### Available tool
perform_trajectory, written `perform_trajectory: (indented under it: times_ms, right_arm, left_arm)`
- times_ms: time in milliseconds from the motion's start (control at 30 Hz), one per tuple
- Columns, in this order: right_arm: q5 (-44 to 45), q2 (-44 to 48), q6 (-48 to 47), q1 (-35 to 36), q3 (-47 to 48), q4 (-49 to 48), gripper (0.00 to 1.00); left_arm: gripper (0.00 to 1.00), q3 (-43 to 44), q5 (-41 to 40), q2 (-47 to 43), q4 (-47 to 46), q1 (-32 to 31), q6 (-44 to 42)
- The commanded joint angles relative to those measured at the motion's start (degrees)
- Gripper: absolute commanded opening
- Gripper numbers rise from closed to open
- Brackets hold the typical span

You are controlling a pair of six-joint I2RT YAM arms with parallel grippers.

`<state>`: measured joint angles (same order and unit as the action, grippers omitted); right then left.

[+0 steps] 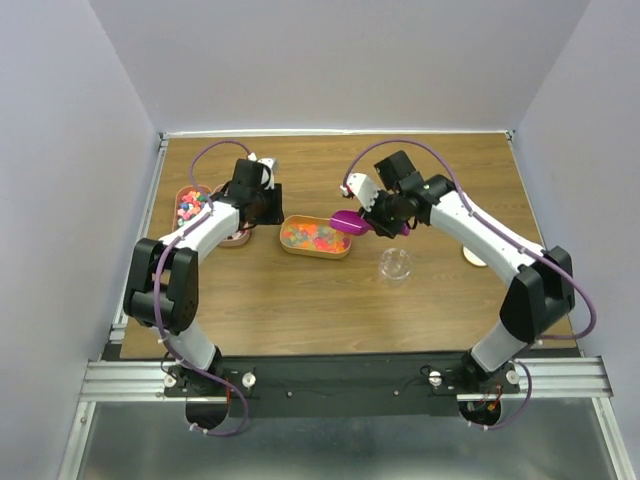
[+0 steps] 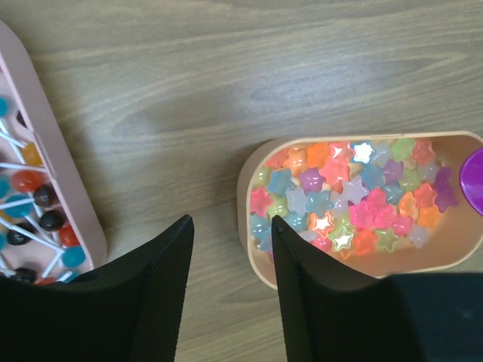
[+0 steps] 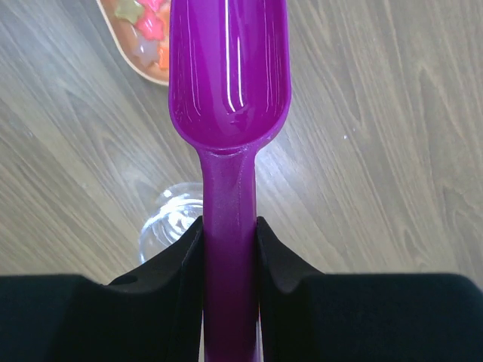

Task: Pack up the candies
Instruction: Scoop the fake candies from the storage box.

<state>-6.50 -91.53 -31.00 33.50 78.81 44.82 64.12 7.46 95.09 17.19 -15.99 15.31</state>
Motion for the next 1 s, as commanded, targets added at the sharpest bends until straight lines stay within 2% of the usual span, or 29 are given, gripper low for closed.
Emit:
perform_trajectory:
  times_ms: [0,333,467,967]
  right_arm:
    - [-3.07,-6.29,-3.89,-0.89,8.02,13.34,0.01]
    - [-6.68,-13.85,-6.26,-0.71,20.41,24.87,0.01]
    - [-4.75,-17.8,-5.3,0.69,25.25,28.65,0.01]
    - [4.13,-26.07,-1.43,4.82,34.75,33.49,0.01]
  left_arm:
    - [0.51,2.77,-2.1,1.67,1.44,-0.97,-1.78]
    - [0.5,3.21,-3.86,3.0,1.44,-2.38,-2.21]
    - [0.48,2.86,-3.42,3.61,0.74,-2.47,-2.13]
    - [0.43,2.77,-2.1,4.05,-0.23,-2.47,-2.04]
